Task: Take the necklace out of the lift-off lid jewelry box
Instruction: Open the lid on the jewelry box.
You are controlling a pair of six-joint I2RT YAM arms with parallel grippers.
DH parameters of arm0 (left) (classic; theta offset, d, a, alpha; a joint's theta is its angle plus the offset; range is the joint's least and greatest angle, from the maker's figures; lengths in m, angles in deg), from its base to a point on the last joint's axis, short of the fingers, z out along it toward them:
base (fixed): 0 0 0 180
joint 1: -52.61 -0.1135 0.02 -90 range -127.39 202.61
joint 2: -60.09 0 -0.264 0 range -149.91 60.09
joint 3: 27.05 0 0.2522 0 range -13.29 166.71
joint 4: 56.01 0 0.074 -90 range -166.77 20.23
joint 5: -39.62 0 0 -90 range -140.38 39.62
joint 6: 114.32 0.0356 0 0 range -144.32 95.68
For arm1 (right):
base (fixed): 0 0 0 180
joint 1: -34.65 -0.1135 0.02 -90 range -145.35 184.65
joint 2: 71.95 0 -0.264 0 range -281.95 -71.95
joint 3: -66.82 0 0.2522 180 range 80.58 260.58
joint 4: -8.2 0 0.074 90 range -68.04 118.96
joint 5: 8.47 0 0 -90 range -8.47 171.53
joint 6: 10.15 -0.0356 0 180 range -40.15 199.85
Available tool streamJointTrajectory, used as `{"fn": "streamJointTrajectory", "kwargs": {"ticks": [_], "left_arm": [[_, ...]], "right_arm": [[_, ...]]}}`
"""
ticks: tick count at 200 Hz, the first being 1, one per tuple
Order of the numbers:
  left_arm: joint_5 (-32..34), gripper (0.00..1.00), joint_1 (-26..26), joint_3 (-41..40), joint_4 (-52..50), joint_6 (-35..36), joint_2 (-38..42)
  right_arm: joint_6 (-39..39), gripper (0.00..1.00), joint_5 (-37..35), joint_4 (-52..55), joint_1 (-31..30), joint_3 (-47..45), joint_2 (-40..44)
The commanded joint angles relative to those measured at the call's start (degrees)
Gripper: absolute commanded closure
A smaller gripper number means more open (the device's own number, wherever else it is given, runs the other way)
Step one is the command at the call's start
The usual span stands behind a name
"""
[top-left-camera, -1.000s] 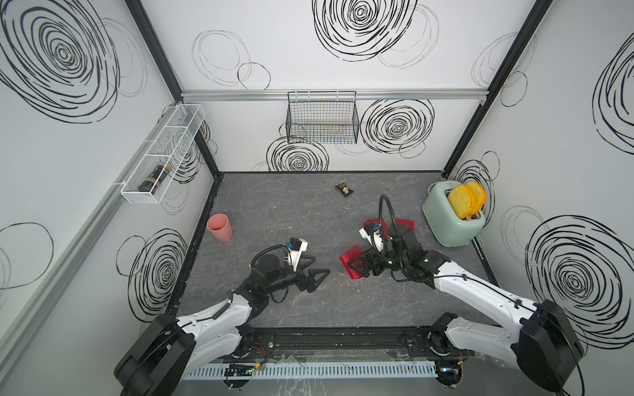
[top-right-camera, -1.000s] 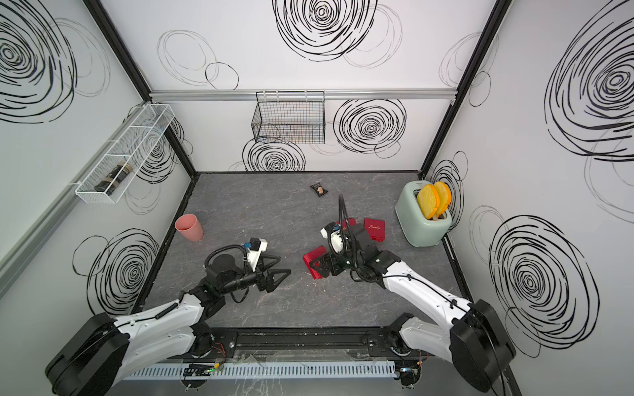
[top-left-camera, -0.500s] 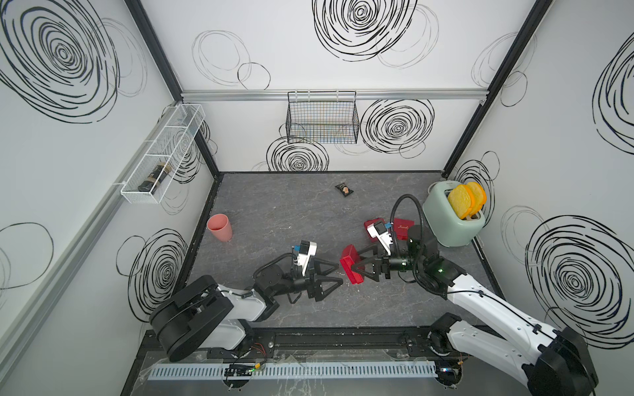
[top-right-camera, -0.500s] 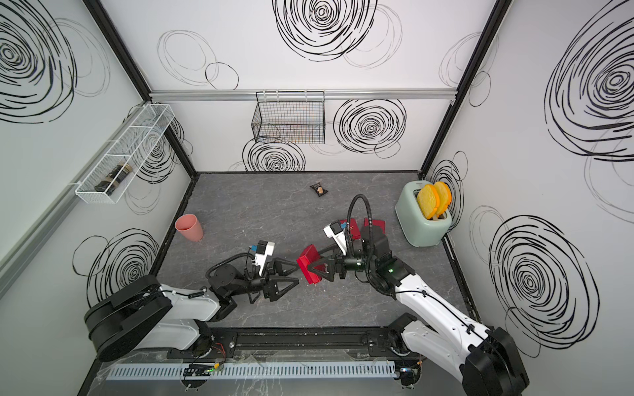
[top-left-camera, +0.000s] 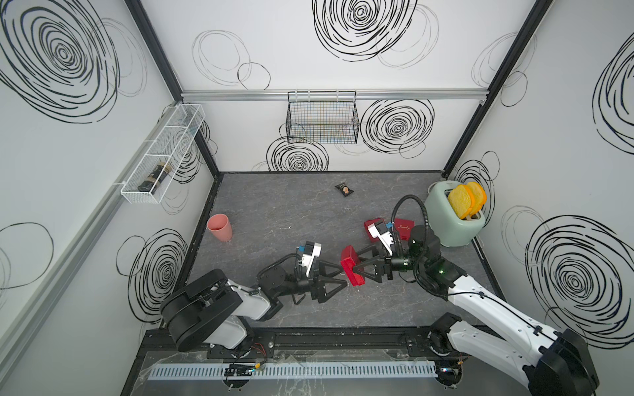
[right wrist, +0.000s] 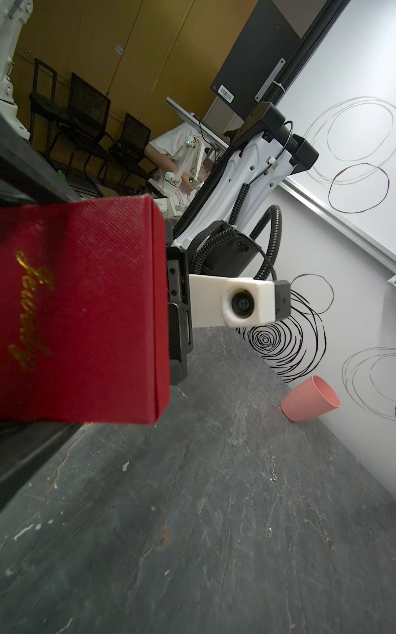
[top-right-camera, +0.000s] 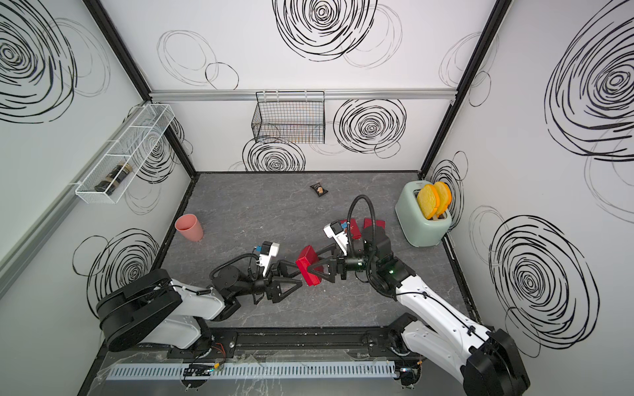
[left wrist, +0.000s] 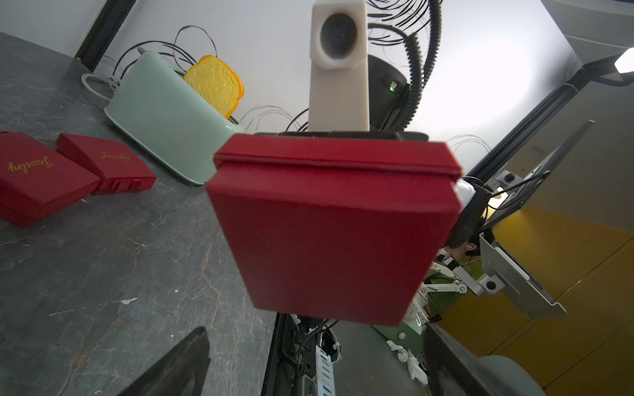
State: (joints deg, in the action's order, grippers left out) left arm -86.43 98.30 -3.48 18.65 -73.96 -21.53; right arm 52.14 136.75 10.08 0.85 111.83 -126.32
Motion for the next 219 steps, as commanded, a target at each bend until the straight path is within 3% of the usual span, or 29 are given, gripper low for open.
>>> {"fn": "streamJointTrajectory", "kwargs": {"ticks": [1,53,128,219], "left_arm": [[2.1,0.02,1.1,1.5,7.3,3.3,3.1],[4.8,0.02,2.1,2.9,-1.9,6.9,7.6],[7.5,0.0,2.7,2.9,-4.4,6.8,8.8],[6.4,0.27,2.4,1.9,0.9,3.9,8.4]], "right_arm": [[-0.6,0.34,1.4,-2.8,-0.9,-0.5,-0.5],[-0.6,0.34,1.7,-4.2,-2.9,-0.3,-1.1],[-0.9,0.34,2.2,-5.3,-3.7,-0.5,-0.6],[-4.8,0.35,2.7,-12.3,-2.8,-2.7,0.2]]}}
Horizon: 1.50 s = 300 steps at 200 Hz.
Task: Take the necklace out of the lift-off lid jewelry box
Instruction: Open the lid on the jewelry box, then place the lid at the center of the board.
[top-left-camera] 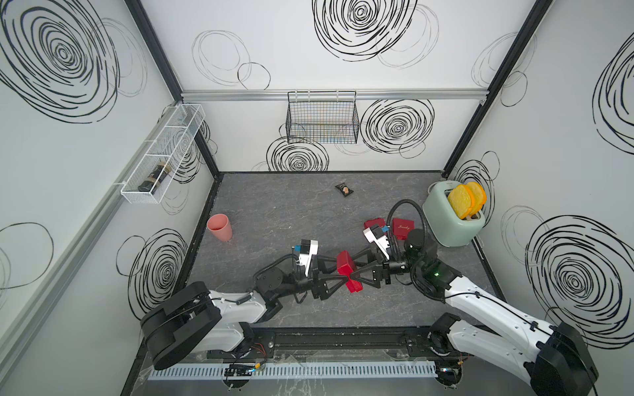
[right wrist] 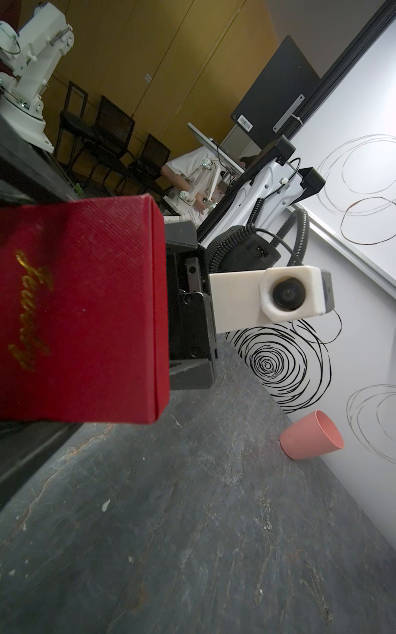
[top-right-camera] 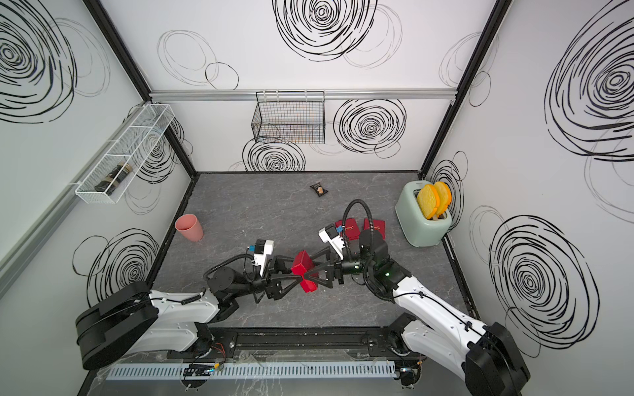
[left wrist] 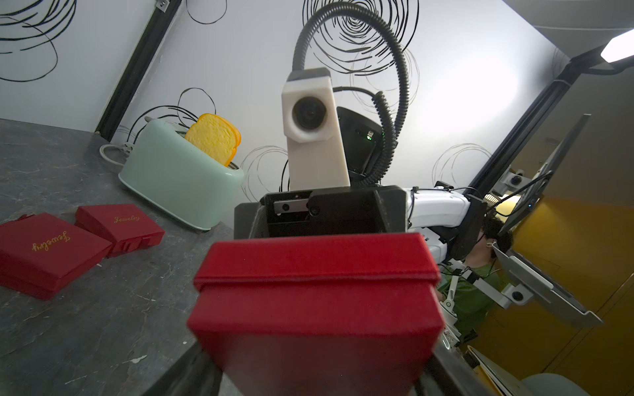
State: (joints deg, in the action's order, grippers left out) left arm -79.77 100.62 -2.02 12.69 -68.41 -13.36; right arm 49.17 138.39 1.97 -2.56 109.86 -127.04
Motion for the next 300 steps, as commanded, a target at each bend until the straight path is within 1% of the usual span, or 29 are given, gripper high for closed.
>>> {"fn": "streamJointTrajectory", "kwargs": {"ticks": [1,46,75,104,119,129,143,154,180,211,245,268,291,293,300], "left_arm": [[-0.2,0.27,0.1,0.4,7.0,-1.7,0.2],[-0.2,0.31,-0.9,-1.0,7.9,-2.6,1.4],[0.3,0.32,-1.9,-1.7,5.7,-2.4,3.2],[0.2,0.32,-2.7,-2.2,3.4,-1.8,5.1],[0.4,0.32,-2.7,-2.2,1.0,-0.7,6.6],[0.4,0.32,-2.7,-2.1,-1.1,0.2,7.6],[0.6,0.32,-2.7,-2.0,-4.5,1.8,9.5],[0.6,0.32,-2.7,-1.8,-7.4,3.3,11.0],[1.5,0.32,-2.7,-1.4,-13.9,6.2,14.4],[2.0,0.3,-2.7,-1.2,-19.2,8.2,17.3],[1.5,0.3,-2.7,-1.6,-20.9,8.9,17.9],[1.0,0.29,-2.8,-1.2,-20.9,8.9,17.2],[0.3,0.28,-2.9,-0.7,-20.8,8.7,16.3],[0.2,0.28,-2.8,-0.7,-20.8,8.7,16.3],[0.0,0.29,-2.9,-0.6,-20.6,8.5,16.0]], "right_arm": [[-1.9,0.35,1.1,-4.3,0.7,-0.7,1.0],[-2.8,0.35,1.0,-3.6,5.1,-1.6,3.9],[-1.6,0.35,-3.9,1.4,7.9,-1.3,5.8],[2.8,0.36,-18.2,10.8,7.9,-0.4,7.2],[4.5,0.4,-29.0,13.8,8.0,-1.7,7.0],[5.8,0.41,-36.5,17.8,8.0,-1.6,5.7],[6.8,0.4,-42.9,22.6,8.0,-1.2,2.0],[7.2,0.38,-44.4,24.2,8.0,-1.1,-1.1],[4.8,0.37,-45.5,24.4,7.7,-1.4,-7.2],[4.3,0.36,-50.5,26.0,7.1,-0.5,-12.7],[4.7,0.26,-52.8,28.5,6.7,1.1,-17.8],[4.7,0.12,-53.4,29.2,6.5,1.5,-19.3],[5.7,0.01,-53.5,31.0,5.9,2.5,-18.1],[5.9,0.0,-53.5,31.2,5.8,2.6,-17.8],[6.4,0.02,-53.4,31.9,5.6,3.0,-16.7]]}}
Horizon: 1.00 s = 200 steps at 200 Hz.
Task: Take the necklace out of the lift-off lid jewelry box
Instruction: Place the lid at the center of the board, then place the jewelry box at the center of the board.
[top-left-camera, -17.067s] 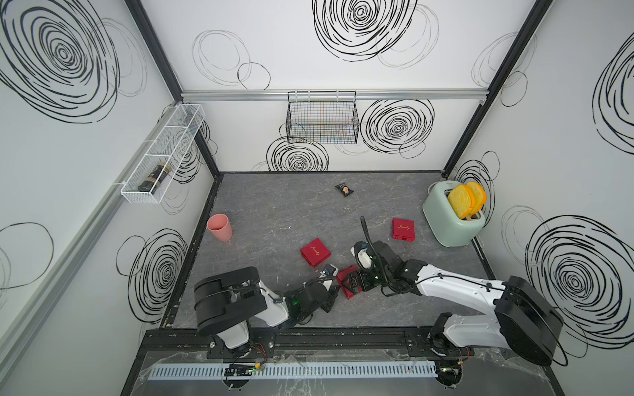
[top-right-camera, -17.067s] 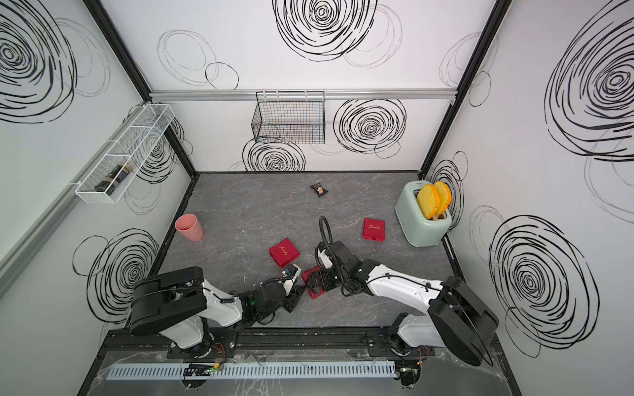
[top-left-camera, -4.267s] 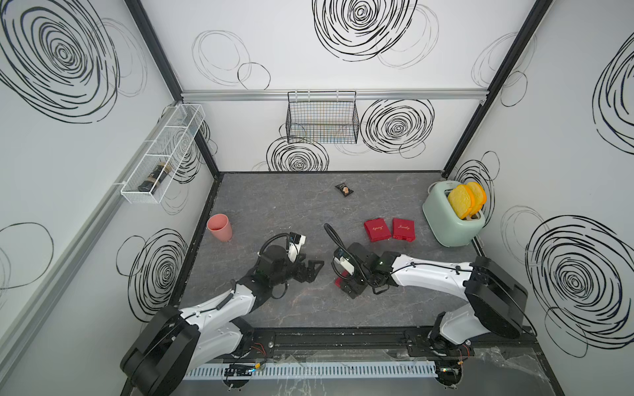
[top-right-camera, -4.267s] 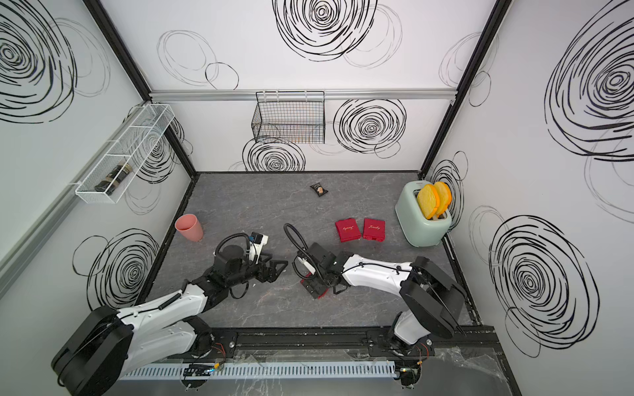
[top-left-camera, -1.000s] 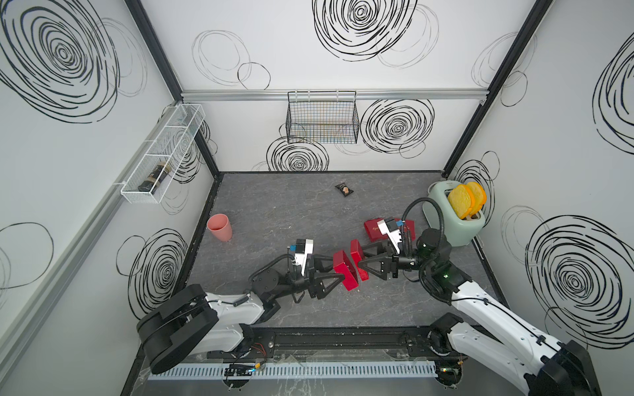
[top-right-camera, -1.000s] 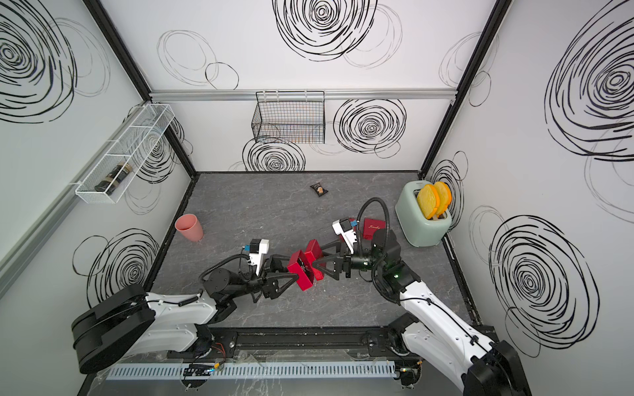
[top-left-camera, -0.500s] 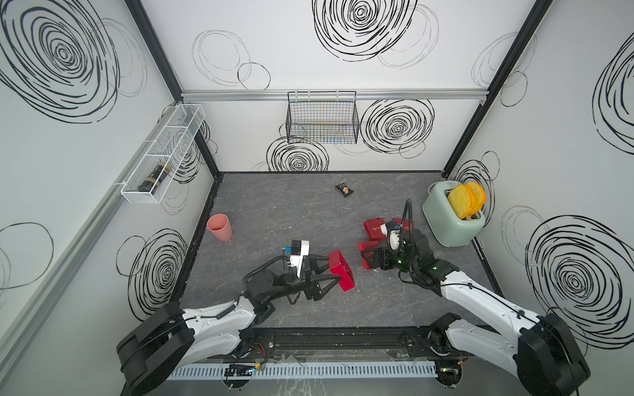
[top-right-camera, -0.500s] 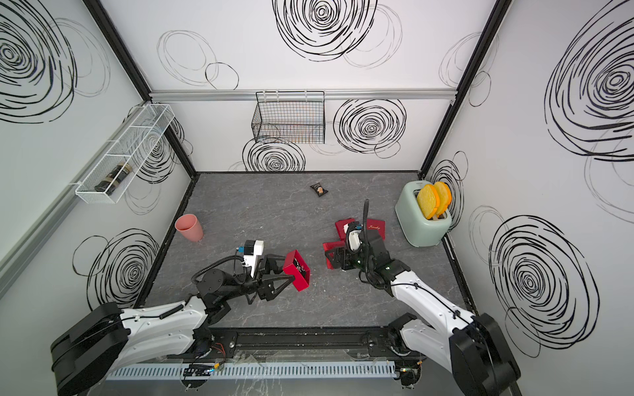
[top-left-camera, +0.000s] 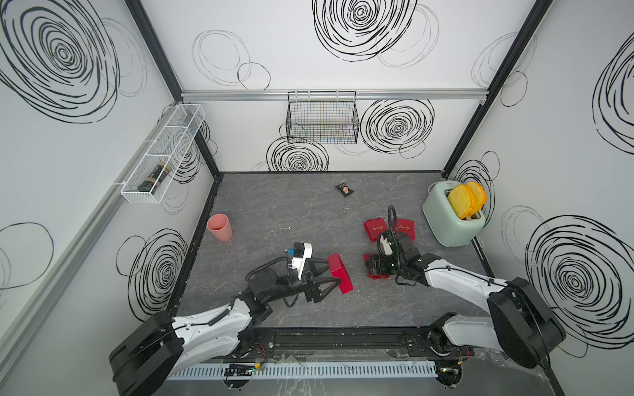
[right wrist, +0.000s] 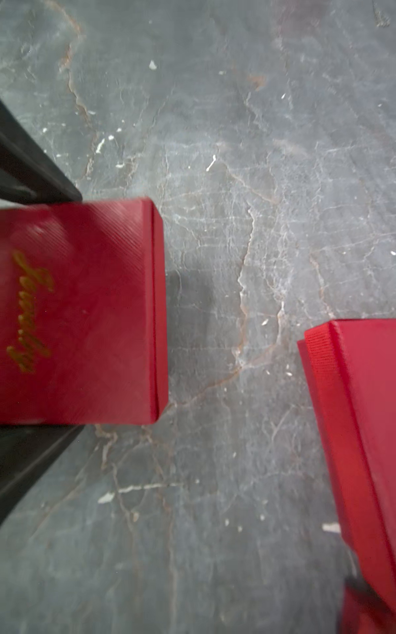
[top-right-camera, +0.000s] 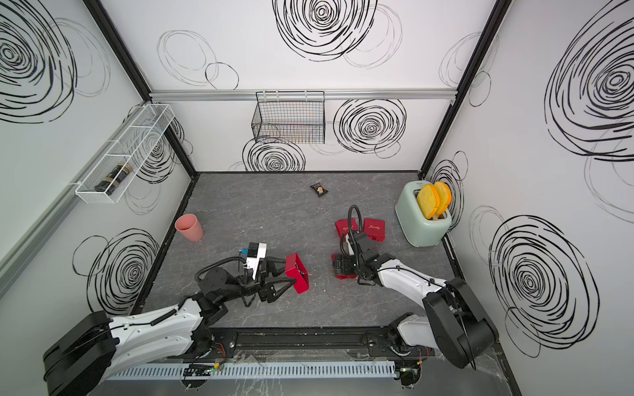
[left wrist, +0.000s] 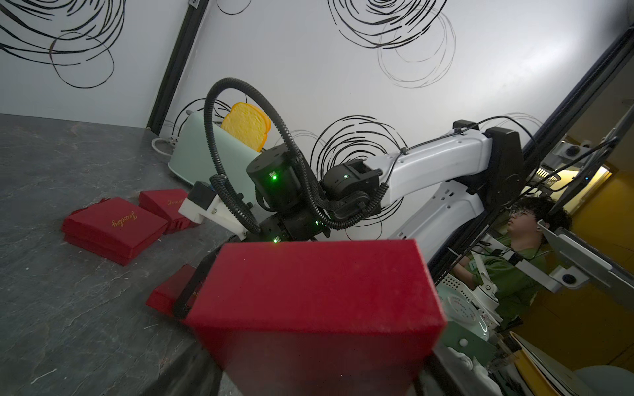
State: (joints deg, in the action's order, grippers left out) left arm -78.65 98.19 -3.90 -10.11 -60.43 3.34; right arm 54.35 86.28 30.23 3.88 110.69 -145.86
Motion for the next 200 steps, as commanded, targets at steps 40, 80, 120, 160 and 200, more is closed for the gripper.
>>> {"fn": "streamJointTrajectory", "kwargs": {"ticks": [40,80,120,160,200], "left_arm": [[-3.4,0.28,-0.9,1.7,3.7,0.2,-2.4],[-8.3,0.28,-0.9,2.7,5.7,-0.5,-3.5],[-12.5,0.28,-0.1,4.5,5.9,0.0,-3.6],[-15.3,0.28,0.1,5.7,6.7,0.4,-5.5],[-17.9,0.28,0.8,5.9,11.5,-2.0,-7.6]], "right_arm": [[3.6,0.06,2.3,7.2,-1.0,4.5,8.3],[2.2,0.35,34.5,-9.8,-0.8,-1.4,19.9],[-3.6,0.65,46.1,-24.1,-1.8,-7.0,28.8],[-0.9,0.64,44.5,-22.7,-8.2,-6.3,31.0],[1.4,0.64,39.6,-20.7,-13.4,-4.2,29.2]]}}
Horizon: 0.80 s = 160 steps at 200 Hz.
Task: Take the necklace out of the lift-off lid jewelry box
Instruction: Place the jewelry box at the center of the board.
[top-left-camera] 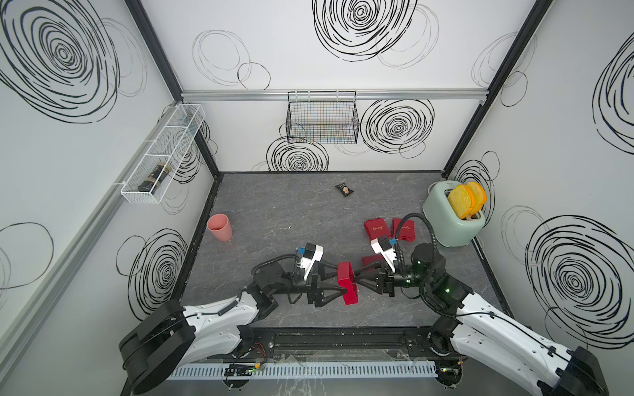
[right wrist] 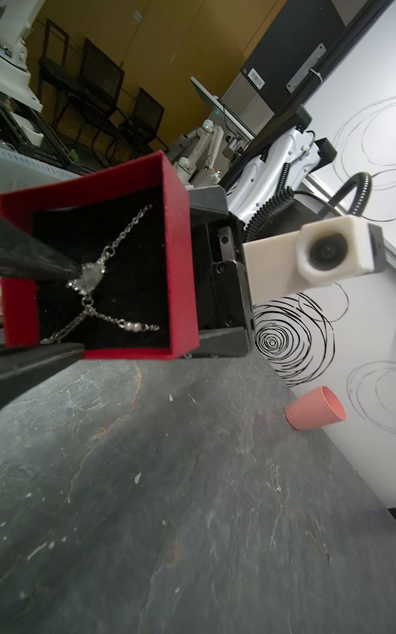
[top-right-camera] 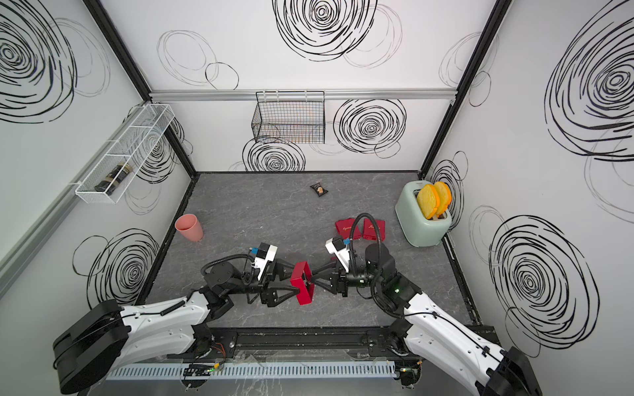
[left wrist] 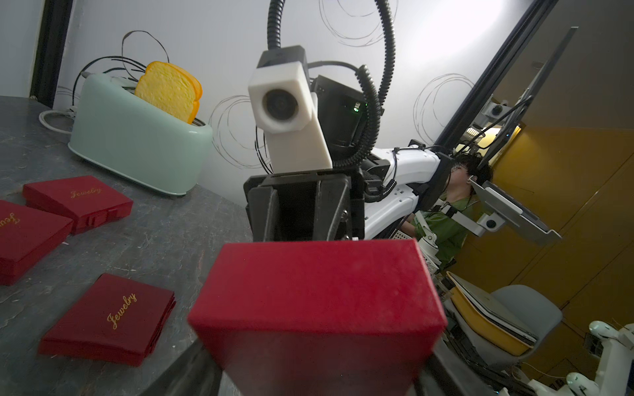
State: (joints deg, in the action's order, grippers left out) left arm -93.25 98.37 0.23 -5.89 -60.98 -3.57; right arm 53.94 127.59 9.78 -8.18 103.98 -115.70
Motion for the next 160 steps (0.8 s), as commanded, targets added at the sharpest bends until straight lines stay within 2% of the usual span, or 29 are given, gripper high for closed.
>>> {"fn": "streamJointTrajectory", "kwargs": {"ticks": [1,48,98,136,160], "left_arm": [[-3.4,0.28,0.7,1.8,7.3,-1.5,-0.7],[-3.8,0.28,1.1,2.1,7.1,-1.1,-0.5],[-3.6,0.28,1.1,2.0,5.2,0.1,0.3],[-3.8,0.29,1.1,2.5,5.0,0.3,0.2],[-4.0,0.29,1.3,2.8,4.9,0.3,-0.1]], "right_arm": [[1.8,0.65,-1.7,-0.2,-1.3,2.6,-1.0],[2.9,0.67,-3.8,2.5,-1.4,4.0,-0.5],[5.5,0.67,-14.2,9.7,-1.3,5.0,4.8],[5.0,0.67,-13.1,8.9,-1.4,4.2,4.6],[4.2,0.67,-9.4,6.1,-1.4,3.2,2.8]]}}
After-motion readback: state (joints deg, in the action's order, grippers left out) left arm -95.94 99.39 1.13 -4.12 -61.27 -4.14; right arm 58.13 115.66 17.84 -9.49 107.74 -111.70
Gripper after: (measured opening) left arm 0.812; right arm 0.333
